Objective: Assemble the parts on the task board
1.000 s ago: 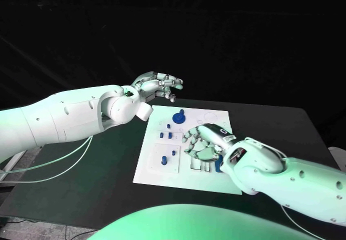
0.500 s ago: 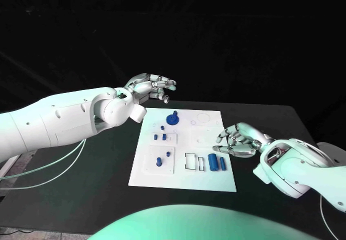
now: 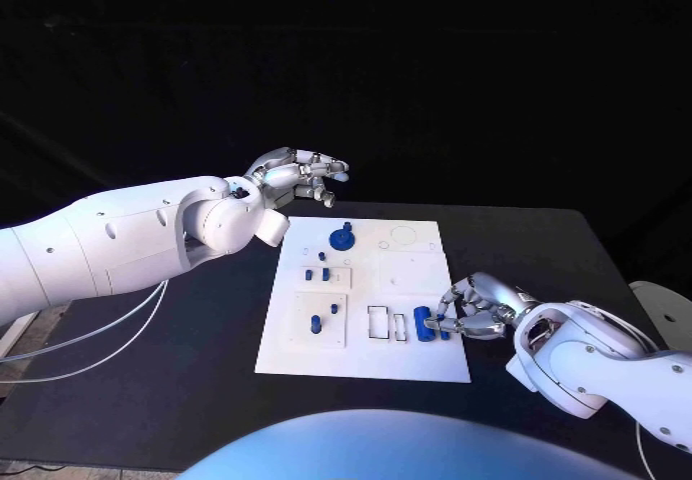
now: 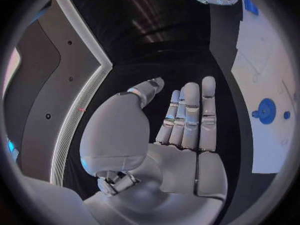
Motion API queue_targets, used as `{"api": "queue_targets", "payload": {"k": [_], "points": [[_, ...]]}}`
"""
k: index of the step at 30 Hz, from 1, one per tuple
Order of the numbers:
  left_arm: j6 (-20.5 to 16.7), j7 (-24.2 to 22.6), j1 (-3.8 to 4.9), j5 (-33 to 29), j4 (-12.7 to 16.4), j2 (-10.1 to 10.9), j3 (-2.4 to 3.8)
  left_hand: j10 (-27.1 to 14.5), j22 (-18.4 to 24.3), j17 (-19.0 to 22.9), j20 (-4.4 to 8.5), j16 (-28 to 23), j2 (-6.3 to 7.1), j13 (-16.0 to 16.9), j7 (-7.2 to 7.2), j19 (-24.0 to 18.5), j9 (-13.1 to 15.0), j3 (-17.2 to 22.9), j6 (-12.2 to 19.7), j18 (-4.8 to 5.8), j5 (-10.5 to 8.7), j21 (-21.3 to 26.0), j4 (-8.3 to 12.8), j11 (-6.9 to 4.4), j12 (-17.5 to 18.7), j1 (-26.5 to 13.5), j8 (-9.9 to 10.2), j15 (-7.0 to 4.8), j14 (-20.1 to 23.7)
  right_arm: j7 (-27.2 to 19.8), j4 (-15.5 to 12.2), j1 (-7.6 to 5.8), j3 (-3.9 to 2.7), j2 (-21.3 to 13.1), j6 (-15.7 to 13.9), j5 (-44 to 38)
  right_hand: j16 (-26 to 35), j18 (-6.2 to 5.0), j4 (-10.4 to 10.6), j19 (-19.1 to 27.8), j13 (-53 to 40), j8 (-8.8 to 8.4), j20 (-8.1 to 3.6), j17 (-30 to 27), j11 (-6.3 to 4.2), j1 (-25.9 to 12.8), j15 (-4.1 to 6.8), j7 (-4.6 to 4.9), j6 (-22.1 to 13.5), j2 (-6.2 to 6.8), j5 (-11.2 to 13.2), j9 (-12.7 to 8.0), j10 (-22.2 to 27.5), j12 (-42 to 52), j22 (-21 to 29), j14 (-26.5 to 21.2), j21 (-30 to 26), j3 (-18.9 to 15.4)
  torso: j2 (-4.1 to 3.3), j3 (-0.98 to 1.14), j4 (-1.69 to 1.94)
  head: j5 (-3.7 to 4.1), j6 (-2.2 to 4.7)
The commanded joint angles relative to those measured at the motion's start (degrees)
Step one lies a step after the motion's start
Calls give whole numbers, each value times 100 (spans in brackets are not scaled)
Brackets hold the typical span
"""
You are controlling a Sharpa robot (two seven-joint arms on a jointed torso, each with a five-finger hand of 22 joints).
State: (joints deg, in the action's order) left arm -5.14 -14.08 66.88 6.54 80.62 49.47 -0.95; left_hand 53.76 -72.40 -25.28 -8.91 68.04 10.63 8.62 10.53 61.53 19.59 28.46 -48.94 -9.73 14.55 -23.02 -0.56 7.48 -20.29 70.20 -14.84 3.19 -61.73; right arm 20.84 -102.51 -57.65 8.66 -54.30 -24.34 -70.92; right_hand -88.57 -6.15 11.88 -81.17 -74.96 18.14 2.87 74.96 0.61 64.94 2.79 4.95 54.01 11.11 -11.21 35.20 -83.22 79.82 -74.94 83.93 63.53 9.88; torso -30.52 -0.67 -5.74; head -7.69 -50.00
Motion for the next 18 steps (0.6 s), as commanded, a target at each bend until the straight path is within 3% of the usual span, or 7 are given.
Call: {"api": "queue_targets", "payload": {"k": [1, 18], "points": [[69, -37, 2, 10, 22, 2, 4, -41, 6, 6, -9, 32, -37, 7, 7, 45, -2, -31, 44, -51, 15, 27, -17, -10, -27, -1, -38, -3, 38, 347, 70, 30, 0, 73, -41, -434, -30, 80, 11, -40, -476, -6, 10, 902, -1, 39, 37, 1, 39, 7, -11, 5, 4, 13, -461, 493, -2, -42, -9, -2, 2, -10, 0], [76, -27, 2, 10, 55, 35, 3, -64, 7, 12, -13, 35, -36, 11, 10, 38, -3, -37, 51, -50, 13, 39, -18, -6, -47, 1, -49, 2, 56, 569, 533, 103, 1, 479, 79, -646, -41, 83, 234, -46, -566, -28, 12, 957, -1, 161, 36, 0, 49, -51, -23, 64, -40, 94, -480, 503, 5, -271, 0, -1, -11, -48, 0]]}}
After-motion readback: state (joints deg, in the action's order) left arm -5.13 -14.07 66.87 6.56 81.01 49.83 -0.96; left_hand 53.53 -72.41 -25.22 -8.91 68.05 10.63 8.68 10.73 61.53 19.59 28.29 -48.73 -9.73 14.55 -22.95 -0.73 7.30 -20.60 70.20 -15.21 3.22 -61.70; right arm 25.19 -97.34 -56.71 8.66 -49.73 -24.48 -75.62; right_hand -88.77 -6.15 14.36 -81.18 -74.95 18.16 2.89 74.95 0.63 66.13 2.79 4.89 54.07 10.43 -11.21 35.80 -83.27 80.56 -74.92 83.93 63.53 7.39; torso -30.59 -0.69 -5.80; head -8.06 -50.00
